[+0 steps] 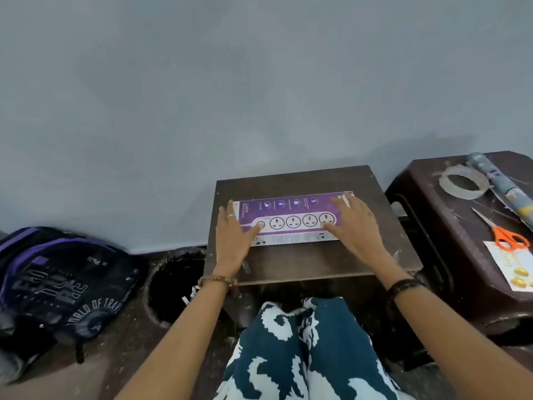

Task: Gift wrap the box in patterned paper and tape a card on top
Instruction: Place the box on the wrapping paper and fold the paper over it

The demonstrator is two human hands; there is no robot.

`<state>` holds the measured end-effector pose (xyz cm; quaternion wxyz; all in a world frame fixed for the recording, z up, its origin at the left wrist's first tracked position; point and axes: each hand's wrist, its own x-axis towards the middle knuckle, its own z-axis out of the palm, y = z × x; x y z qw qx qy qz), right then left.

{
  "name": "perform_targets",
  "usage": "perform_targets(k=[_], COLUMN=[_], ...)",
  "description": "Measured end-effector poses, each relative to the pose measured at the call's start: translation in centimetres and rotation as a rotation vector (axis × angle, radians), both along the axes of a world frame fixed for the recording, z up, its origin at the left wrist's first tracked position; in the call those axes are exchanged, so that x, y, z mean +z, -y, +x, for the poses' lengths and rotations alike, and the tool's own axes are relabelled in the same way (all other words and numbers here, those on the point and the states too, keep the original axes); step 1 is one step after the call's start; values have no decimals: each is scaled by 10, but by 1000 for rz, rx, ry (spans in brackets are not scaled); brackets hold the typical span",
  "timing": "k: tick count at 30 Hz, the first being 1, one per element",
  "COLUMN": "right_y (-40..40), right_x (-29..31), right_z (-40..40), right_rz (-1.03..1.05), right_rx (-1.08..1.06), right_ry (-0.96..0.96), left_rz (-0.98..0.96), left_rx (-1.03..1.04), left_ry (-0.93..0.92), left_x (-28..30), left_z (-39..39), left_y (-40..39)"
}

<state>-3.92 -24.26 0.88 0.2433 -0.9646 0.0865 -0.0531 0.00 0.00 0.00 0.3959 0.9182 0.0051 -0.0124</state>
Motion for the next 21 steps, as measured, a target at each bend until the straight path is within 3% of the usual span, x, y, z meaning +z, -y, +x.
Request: perform_targets(k=[4,14,17,21], right_y=[11,22,28,35], right_x=[-10,-19,-22,-20], right_z=[-30,3,14,13], right_rz=[254,204,162,54], right_rx=[-188,-229,-193,-111], right_ry=[-1,56,56,53], left_rz=[-171,-93,1,256], left_rx=[65,98,75,-23], left_ry=[-26,-2,21,227], left_x=[-13,-22,-26,-23], left_z=[-24,5,12,8], left_y=[-8,5,6,24])
